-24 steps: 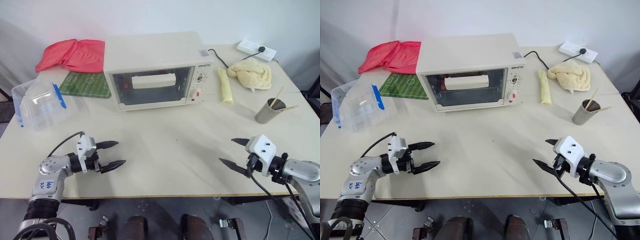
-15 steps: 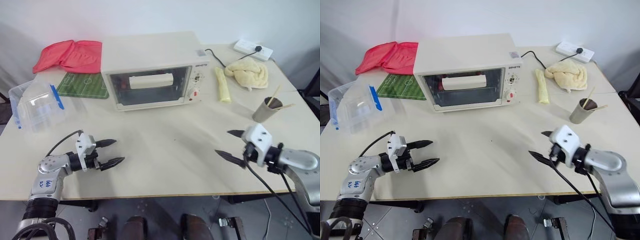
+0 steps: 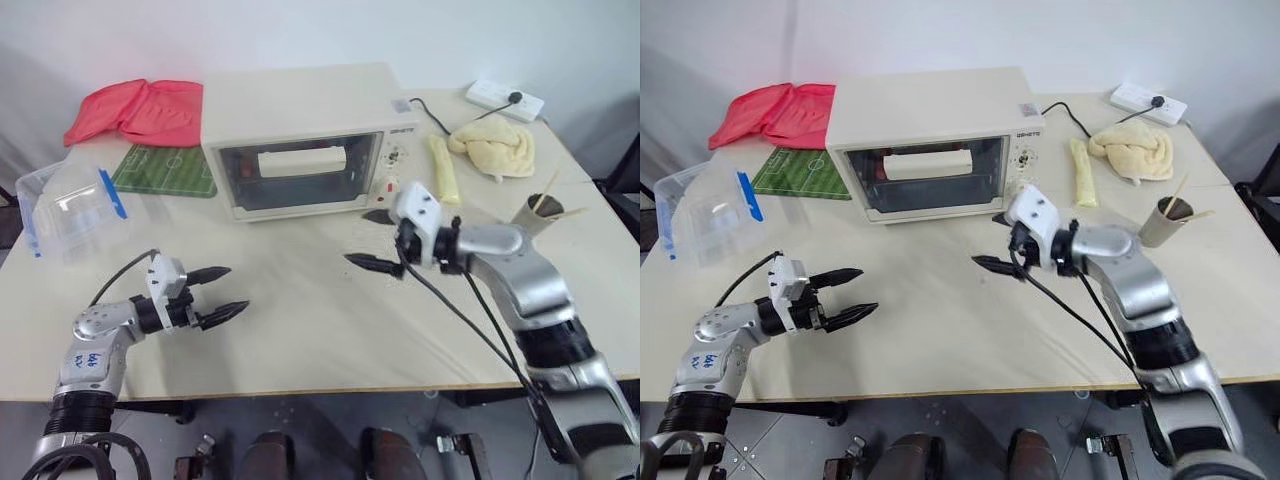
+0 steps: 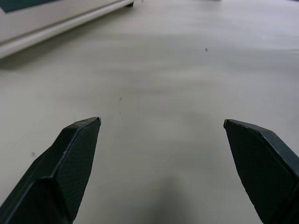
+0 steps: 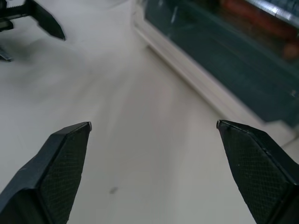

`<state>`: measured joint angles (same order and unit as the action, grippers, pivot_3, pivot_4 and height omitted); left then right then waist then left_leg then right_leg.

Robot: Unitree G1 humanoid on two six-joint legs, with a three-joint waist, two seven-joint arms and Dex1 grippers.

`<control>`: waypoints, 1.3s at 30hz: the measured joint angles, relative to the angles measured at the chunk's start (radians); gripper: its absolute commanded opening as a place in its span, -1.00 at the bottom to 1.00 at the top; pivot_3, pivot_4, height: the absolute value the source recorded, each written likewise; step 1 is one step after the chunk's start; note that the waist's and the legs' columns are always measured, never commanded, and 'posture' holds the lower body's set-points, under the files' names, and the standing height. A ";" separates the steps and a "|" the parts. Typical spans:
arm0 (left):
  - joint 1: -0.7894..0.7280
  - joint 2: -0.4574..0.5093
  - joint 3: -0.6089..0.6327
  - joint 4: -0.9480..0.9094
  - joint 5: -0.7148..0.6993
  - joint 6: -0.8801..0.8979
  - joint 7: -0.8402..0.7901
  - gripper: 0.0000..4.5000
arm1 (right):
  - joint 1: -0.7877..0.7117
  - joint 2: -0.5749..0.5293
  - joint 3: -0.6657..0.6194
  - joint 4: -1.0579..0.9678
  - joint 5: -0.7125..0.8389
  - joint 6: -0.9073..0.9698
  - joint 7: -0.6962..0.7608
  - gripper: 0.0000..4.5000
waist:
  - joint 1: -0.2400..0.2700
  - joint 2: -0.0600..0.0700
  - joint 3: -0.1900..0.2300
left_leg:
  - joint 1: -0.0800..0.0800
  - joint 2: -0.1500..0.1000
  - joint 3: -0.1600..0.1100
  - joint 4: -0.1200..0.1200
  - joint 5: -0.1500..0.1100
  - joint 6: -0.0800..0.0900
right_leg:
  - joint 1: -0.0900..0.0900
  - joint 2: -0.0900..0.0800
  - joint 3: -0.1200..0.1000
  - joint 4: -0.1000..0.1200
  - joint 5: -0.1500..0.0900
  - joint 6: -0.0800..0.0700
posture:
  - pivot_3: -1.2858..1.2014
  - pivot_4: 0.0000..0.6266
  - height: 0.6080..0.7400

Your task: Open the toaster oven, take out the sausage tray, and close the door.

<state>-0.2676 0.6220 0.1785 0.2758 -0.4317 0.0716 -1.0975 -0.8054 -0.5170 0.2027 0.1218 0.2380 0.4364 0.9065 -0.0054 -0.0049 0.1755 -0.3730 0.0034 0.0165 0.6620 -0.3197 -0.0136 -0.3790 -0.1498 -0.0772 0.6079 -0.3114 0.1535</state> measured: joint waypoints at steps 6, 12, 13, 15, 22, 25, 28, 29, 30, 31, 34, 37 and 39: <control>0.004 -0.001 0.035 -0.038 -0.042 0.032 0.007 1.00 | -0.203 0.085 -0.003 0.339 -0.068 -0.172 0.010 0.99 | -0.013 0.000 0.000 | 0.000 0.001 -0.001 0.000 -0.001 -0.001 | -0.002 0.000 -0.002 0.003 0.000 0.000 | 0.03 -0.52 1.00; 0.004 -0.007 0.064 -0.077 -0.089 0.077 0.026 1.00 | -0.304 0.137 -0.011 0.519 -0.087 -0.312 0.054 0.99 | -0.030 0.000 0.000 | 0.000 0.001 -0.002 0.000 -0.001 -0.002 | -0.002 0.000 -0.003 0.003 0.000 0.000 | 0.03 -0.52 1.00; 0.004 -0.012 0.077 -0.080 -0.101 0.089 0.031 1.00 | -0.319 0.149 -0.012 0.547 -0.093 -0.330 0.067 0.99 | -0.031 0.001 0.000 | -0.001 0.001 -0.002 0.000 -0.001 -0.002 | -0.002 0.000 -0.003 0.003 0.000 0.000 | 0.03 -0.52 1.00; -0.004 -0.013 0.099 -0.085 -0.132 0.107 0.044 1.00 | -0.345 0.177 -0.011 0.576 -0.096 -0.350 0.098 0.99 | -0.037 0.001 0.001 | -0.001 0.002 -0.002 0.000 -0.001 -0.002 | -0.002 0.000 -0.003 0.004 0.000 0.000 | 0.03 -0.52 1.00; -0.039 -0.008 0.196 -0.111 -0.211 0.167 0.082 1.00 | -0.369 0.198 -0.012 0.575 -0.097 -0.374 0.175 0.99 | -0.053 0.001 0.001 | -0.001 0.002 -0.003 0.000 -0.002 -0.003 | -0.003 0.000 -0.003 0.005 0.000 0.000 | 0.03 -0.52 1.00; -0.036 0.017 0.208 -0.112 -0.231 0.208 0.079 1.00 | -0.367 0.197 -0.012 0.543 -0.097 -0.360 0.199 0.99 | -0.057 0.001 0.001 | -0.001 0.003 -0.003 -0.001 -0.002 -0.003 | -0.005 0.000 -0.004 0.006 0.000 0.000 | 0.03 -0.52 1.00; -0.034 0.045 0.234 -0.114 -0.242 0.236 0.079 1.00 | -0.346 0.186 -0.012 0.485 -0.097 -0.326 0.224 0.99 | -0.057 0.001 0.001 | -0.002 0.003 -0.003 -0.001 -0.002 -0.003 | -0.008 0.000 -0.003 0.008 0.000 0.000 | 0.03 -0.52 1.00; -0.034 0.059 0.247 -0.114 -0.250 0.248 0.079 1.00 | -0.333 0.182 -0.012 0.457 -0.097 -0.317 0.231 0.99 | -0.057 0.001 0.001 | -0.003 0.003 -0.003 -0.001 -0.002 -0.003 | -0.012 0.000 -0.003 0.012 0.000 0.000 | 0.03 -0.52 1.00; -0.034 0.068 0.258 -0.113 -0.254 0.257 0.079 0.92 | -0.322 0.180 -0.011 0.437 -0.097 -0.309 0.235 1.00 | -0.057 0.001 0.002 | -0.003 0.003 -0.003 -0.001 -0.002 -0.004 | -0.013 -0.001 -0.003 0.013 0.000 0.000 | 0.03 -0.52 1.00; -0.034 0.077 0.268 -0.113 -0.260 0.263 0.074 0.83 | -0.314 0.179 -0.011 0.421 -0.097 -0.302 0.238 1.00 | -0.058 0.001 0.002 | -0.003 0.004 -0.002 -0.001 -0.002 -0.004 | -0.014 -0.001 -0.003 0.013 0.000 0.000 | 0.03 -0.52 1.00; -0.034 0.118 0.295 -0.089 -0.281 0.270 0.018 0.49 | -0.295 0.179 -0.007 0.383 -0.105 -0.291 0.237 1.00 | -0.062 0.001 0.002 | -0.003 0.005 0.001 -0.001 -0.003 -0.004 | -0.015 0.000 -0.003 0.014 0.000 0.000 | 0.03 -0.52 1.00; -0.060 0.162 0.317 -0.020 -0.288 0.278 -0.022 0.16 | -0.269 0.176 -0.007 0.342 -0.114 -0.282 0.232 1.00 | -0.062 0.000 0.002 | -0.003 0.006 0.006 -0.001 -0.003 -0.005 | -0.015 0.001 -0.004 0.014 0.000 0.000 | 0.03 -0.52 1.00; -0.098 0.185 0.326 0.024 -0.289 0.279 -0.046 -0.11 | -0.254 0.174 -0.006 0.316 -0.119 -0.277 0.227 1.00 | -0.062 0.000 0.002 | -0.003 0.006 0.007 -0.001 -0.003 -0.005 | -0.015 0.001 -0.003 0.014 0.000 0.000 | 0.03 -0.52 1.00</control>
<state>-0.3660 0.8065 0.5049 0.2999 -0.7203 0.3509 -1.1436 -1.0596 -0.3430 0.1967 0.4381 0.1194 0.1595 1.1340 -0.0669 -0.0048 0.1777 -0.3759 0.0092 0.0238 0.6615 -0.3226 -0.0182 -0.3936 -0.1491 -0.0807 0.6218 -0.3114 0.1534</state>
